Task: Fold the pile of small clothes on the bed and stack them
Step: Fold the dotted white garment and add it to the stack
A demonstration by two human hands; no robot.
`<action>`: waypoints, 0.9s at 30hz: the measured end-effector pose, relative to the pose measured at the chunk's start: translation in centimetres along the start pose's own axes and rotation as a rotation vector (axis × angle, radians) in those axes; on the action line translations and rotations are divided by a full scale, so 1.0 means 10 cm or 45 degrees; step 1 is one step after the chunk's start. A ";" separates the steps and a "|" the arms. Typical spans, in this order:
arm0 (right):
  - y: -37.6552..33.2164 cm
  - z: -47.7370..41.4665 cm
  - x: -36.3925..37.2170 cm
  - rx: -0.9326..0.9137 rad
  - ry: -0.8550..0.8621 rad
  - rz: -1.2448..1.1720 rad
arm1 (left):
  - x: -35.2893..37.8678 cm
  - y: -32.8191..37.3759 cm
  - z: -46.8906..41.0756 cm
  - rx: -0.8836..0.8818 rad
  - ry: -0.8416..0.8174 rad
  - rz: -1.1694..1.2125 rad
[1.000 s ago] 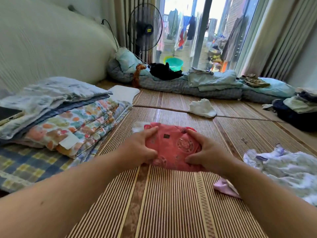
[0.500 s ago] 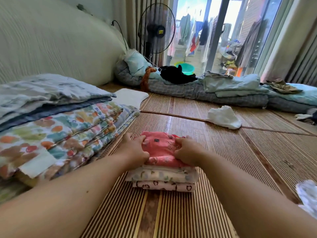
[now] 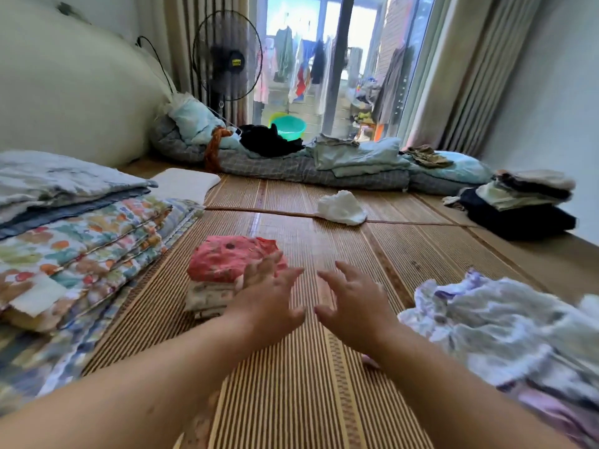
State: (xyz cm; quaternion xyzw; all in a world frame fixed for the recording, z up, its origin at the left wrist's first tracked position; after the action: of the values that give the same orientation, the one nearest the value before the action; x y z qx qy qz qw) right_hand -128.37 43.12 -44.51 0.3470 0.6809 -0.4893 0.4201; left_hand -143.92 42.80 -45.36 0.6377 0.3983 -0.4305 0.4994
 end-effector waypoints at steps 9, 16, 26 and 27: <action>1.06 2.26 -0.58 0.468 0.005 0.026 | 0.60 1.79 1.09 0.501 -0.183 -0.066; 1.69 2.81 -0.81 0.696 0.041 -0.091 | 1.09 2.76 1.28 0.671 -0.291 -0.169; 2.48 2.96 -1.16 0.844 0.355 -0.166 | 1.48 3.70 0.50 0.766 -0.310 -0.130; 2.55 2.97 -1.17 0.876 0.393 -0.152 | 1.48 3.84 0.40 0.825 -0.291 -0.126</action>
State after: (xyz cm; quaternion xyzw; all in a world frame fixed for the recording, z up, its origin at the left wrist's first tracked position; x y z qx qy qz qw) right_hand -94.19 21.06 -48.40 0.4970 0.5512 -0.6548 0.1423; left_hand -103.83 32.97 -48.62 0.6906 0.2128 -0.6271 0.2907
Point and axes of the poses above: each hand's wrist, its own z-axis away from the middle knuckle, its own x-axis out of the palm, y = z × x, the point moved 2 cm from there along -z, towards the middle knuckle, and after that the axes turned 7 degrees about -z, right-handed, at the moved point
